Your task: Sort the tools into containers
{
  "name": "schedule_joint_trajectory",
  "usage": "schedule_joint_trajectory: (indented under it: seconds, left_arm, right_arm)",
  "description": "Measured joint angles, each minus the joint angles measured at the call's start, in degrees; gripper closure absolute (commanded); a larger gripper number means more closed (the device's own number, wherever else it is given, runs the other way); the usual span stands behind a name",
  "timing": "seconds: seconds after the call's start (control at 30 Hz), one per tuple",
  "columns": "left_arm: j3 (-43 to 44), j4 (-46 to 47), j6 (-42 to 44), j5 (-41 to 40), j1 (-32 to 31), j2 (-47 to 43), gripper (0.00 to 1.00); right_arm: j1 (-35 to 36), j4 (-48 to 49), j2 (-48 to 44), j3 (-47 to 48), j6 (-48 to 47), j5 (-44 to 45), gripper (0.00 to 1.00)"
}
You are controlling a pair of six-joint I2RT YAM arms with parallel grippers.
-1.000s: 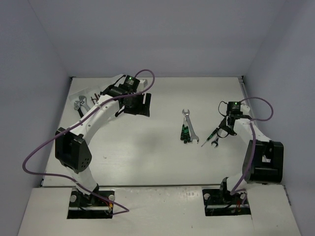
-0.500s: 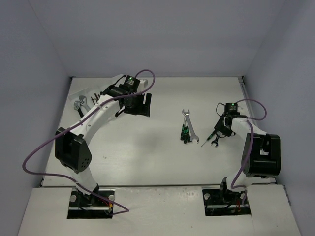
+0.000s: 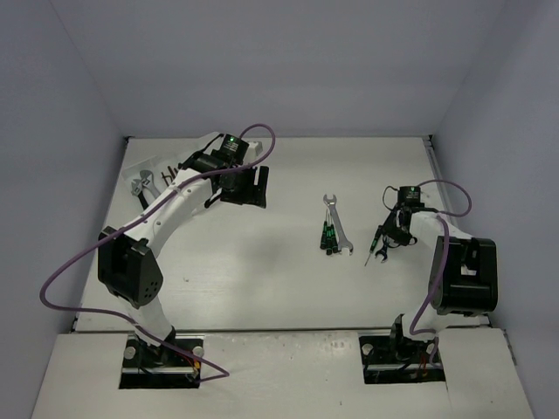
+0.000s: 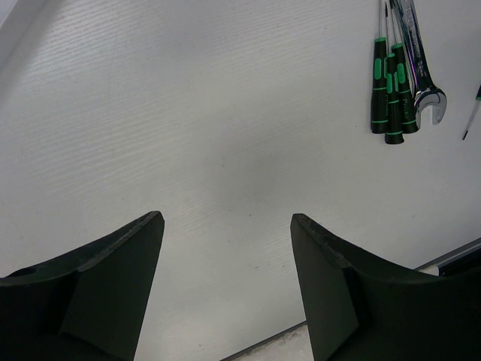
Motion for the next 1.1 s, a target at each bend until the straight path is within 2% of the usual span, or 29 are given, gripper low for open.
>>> schedule_joint_trajectory:
  seconds: [0.2,0.27,0.33,0.47,0.8,1.1]
  left_arm:
    - [0.0,0.0,0.0,0.0,0.0,0.0,0.35]
    - [0.0,0.0,0.0,0.1,0.0,0.0,0.35]
    - [0.0,0.0,0.0,0.2,0.0,0.0,0.35]
    - [0.0,0.0,0.0,0.2,0.0,0.0,0.35]
    - [0.0,0.2,-0.2,1.0,-1.1,0.1,0.35]
    - [0.5,6.9,-3.6,8.8,-6.8,3.6,0.35]
  right_arm:
    - [0.0,1.4,1.6,0.5,-0.3,-0.2,0.65]
    - [0.2,2.4,2.6,1.1,-0.4,-0.1,0.68]
    - [0.2,3.1,3.3,1.6,-0.4,0.0,0.74]
    - [0.2,4.4,4.1,1.9,0.4,0.5,1.0]
    - [0.2,3.4,2.8,1.8,1.4,0.9,1.0]
    - [0.3,-0.5,-9.2,1.7,-0.7,-1.1,1.0]
